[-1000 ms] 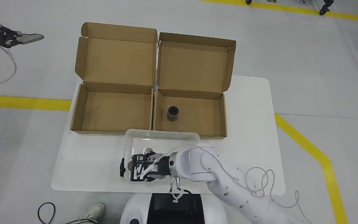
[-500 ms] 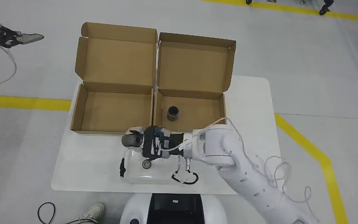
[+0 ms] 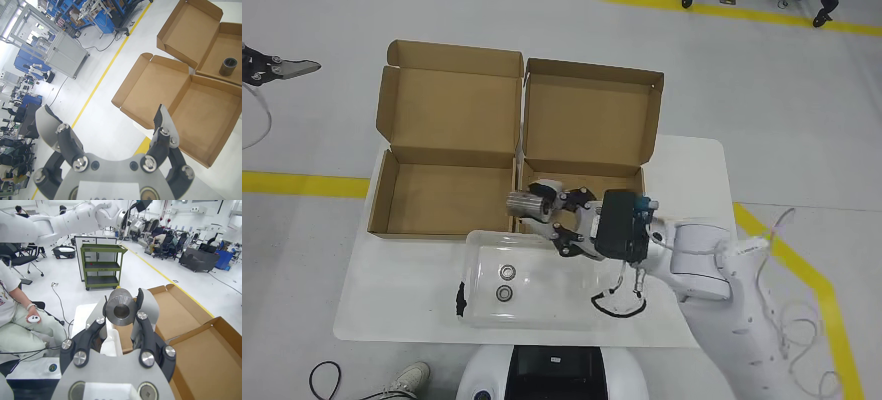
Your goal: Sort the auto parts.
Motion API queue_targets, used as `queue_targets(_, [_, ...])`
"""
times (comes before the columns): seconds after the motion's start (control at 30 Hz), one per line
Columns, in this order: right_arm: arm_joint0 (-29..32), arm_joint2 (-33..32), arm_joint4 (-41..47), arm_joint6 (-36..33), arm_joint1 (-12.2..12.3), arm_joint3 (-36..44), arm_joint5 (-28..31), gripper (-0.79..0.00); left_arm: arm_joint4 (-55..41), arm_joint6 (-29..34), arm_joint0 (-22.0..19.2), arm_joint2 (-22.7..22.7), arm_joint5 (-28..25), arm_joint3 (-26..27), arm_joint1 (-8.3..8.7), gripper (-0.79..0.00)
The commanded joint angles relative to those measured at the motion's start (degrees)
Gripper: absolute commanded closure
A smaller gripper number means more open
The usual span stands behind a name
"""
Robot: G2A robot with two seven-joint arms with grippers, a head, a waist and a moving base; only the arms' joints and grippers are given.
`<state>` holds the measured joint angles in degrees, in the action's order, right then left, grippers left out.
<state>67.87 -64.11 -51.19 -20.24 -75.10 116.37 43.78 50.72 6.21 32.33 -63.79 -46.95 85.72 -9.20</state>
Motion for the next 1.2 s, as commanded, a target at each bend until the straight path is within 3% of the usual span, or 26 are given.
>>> queue_targets(0.0, [-0.2, -1.0, -0.1, 0.0, 0.2, 0.6, -0.4, 0.0, 0.0, 0.0, 0.0, 0.0, 0.0, 0.0, 0.0, -0.785])
queue_targets(0.27, [-1.3, -2.5, 1.7, 2.0, 0.5, 5.1, -1.5, 0.0, 0.0, 0.0, 0.0, 0.0, 0.0, 0.0, 0.0, -0.785])
queue_targets(0.73, [-0.6, -1.7, 0.8, 4.3, 0.9, 5.2, -2.3, 0.0, 0.0, 0.0, 0.0, 0.0, 0.0, 0.0, 0.0, -0.785])
queue_targets(1.17, [2.0, 2.9, -8.1, -3.6, 1.2, -0.1, -11.3, 0.0, 0.0, 0.0, 0.0, 0.0, 0.0, 0.0, 0.0, -0.785])
